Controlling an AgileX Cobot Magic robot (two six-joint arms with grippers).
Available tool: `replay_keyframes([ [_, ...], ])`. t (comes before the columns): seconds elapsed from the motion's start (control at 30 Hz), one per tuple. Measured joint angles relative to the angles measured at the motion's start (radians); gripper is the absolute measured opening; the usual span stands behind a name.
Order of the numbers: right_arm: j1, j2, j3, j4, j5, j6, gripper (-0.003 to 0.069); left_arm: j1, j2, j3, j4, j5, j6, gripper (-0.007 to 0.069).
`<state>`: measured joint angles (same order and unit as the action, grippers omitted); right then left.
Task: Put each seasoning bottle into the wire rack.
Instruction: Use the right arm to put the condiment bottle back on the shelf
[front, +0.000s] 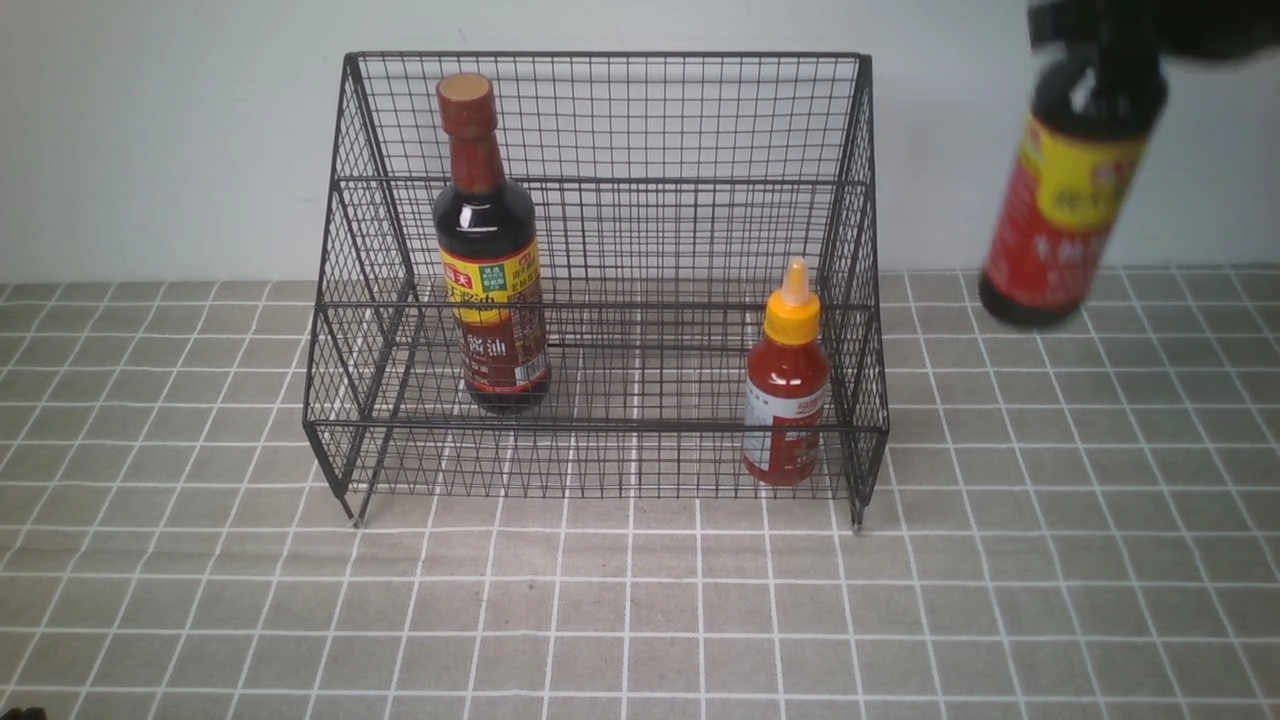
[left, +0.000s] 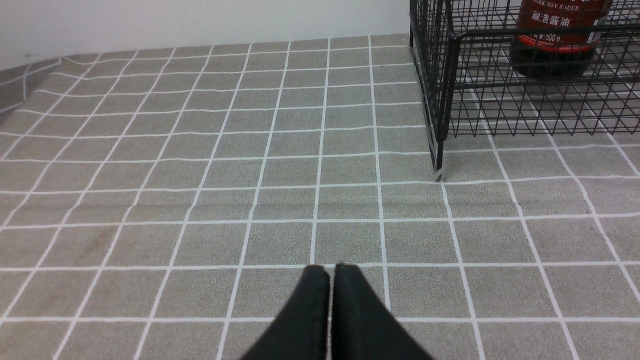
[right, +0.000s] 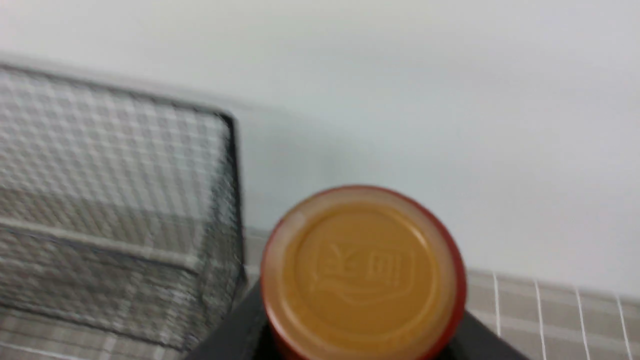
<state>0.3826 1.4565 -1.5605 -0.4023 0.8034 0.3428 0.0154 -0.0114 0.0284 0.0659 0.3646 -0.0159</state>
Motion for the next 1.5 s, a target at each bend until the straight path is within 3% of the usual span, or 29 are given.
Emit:
replay_keyframes([
  [0.33, 0.125, -0.003, -0.172, 0.039, -0.026, -0.031, 0.0286, 0.0, 0.0, 0.0, 0.0, 0.0, 0.0, -0.0007],
  [0.87, 0.128, 0.152, -0.173, 0.168, -0.189, -0.033, 0.0286, 0.0, 0.0, 0.0, 0.0, 0.0, 0.0, -0.0007],
  [1.5, 0.128, 0.269, -0.199, 0.14, -0.184, -0.015, 0.0286, 0.0, 0.0, 0.0, 0.0, 0.0, 0.0, -0.0007],
])
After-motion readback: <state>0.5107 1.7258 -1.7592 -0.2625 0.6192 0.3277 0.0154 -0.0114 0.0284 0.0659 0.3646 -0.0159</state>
